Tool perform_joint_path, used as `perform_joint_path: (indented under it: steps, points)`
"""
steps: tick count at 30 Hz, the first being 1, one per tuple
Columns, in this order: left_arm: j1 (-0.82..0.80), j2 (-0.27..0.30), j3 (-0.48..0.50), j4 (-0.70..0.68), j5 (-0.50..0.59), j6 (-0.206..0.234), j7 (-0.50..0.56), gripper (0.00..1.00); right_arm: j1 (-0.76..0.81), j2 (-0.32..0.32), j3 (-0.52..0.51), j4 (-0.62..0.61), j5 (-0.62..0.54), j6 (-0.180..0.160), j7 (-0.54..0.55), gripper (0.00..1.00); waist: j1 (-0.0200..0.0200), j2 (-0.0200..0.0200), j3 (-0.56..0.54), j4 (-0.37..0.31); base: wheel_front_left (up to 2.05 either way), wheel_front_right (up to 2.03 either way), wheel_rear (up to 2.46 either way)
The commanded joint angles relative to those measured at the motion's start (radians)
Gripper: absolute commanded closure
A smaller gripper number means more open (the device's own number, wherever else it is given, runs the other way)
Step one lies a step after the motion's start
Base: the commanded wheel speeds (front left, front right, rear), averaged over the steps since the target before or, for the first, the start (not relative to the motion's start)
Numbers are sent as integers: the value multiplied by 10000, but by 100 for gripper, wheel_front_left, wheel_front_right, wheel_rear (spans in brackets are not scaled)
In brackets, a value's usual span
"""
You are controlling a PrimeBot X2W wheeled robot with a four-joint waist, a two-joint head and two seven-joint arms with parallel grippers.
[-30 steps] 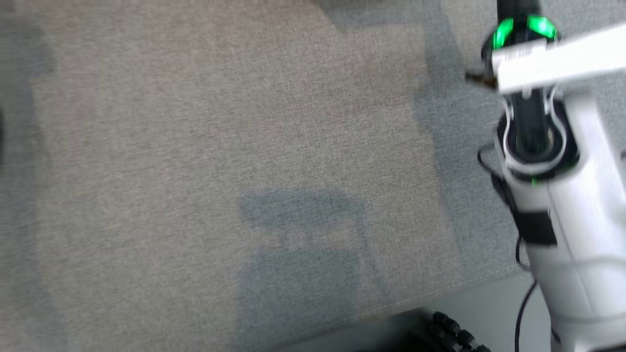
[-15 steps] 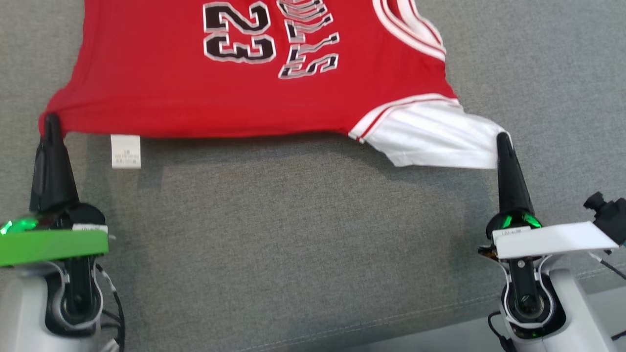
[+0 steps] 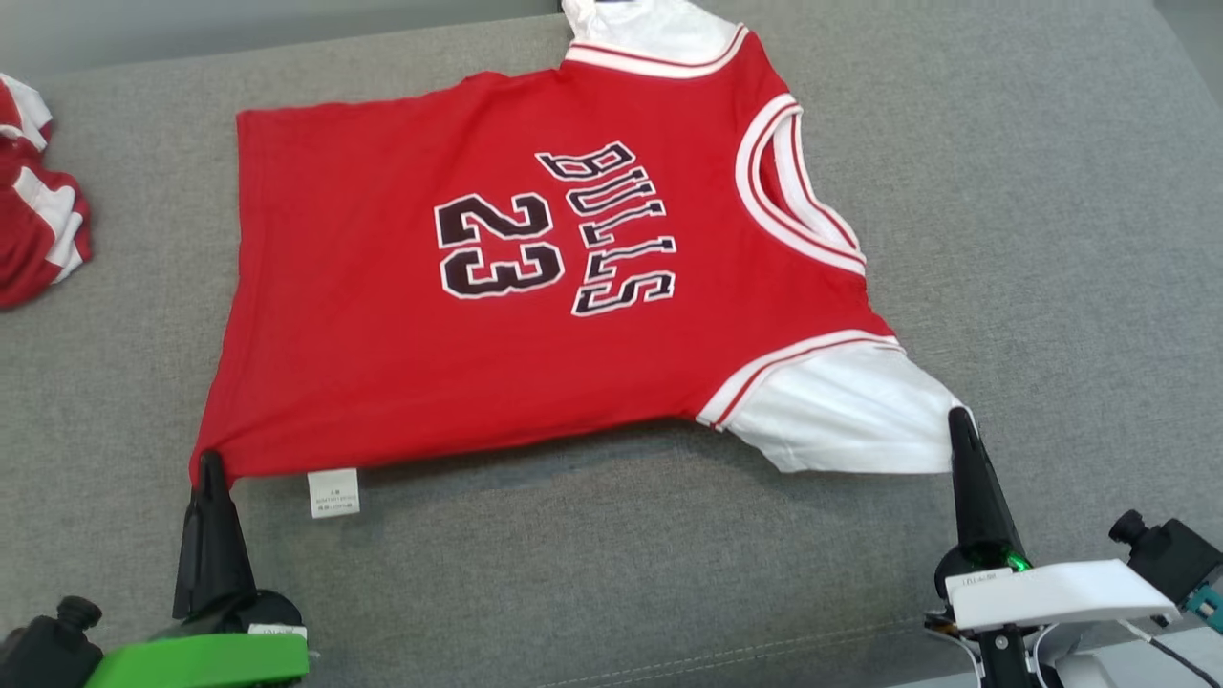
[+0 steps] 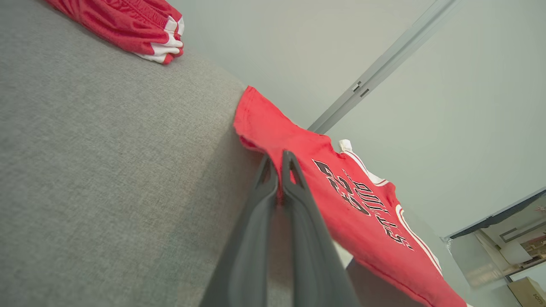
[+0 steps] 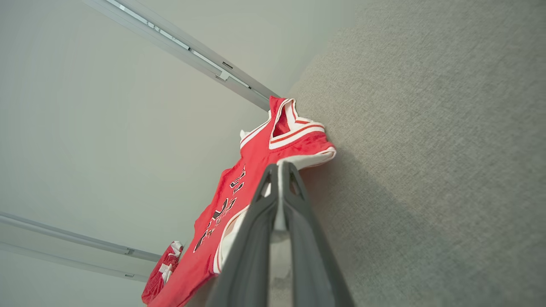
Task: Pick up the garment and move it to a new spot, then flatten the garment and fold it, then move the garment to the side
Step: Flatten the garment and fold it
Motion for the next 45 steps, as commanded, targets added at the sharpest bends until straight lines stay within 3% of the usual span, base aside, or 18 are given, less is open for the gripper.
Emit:
perform_joint_path:
  steps: [1,13,24,32,45]
  points:
    - [288,-69,60,-21,-36,-19,-7,100,325,27,9,-84,83,3,-45,100,1,0,-325,51,0,0,0]
    - [1400,-270,-43,-241,-85,-19,-6,100,1237,128,-66,-202,257,3,100,100,1,0,-723,-189,0,0,0]
    - [693,-104,-418,424,-223,-19,-7,100,551,177,88,669,339,3,298,100,1,0,-835,-131,0,0,0]
    - [-1077,8,-544,1593,-836,-19,-5,100,-992,203,12,1565,737,3,271,100,1,0,-466,-9,0,0,0]
    - [-3578,256,-652,3790,-544,-20,-4,100,-4421,209,37,4114,618,3,79,100,1,0,801,102,0,0,0]
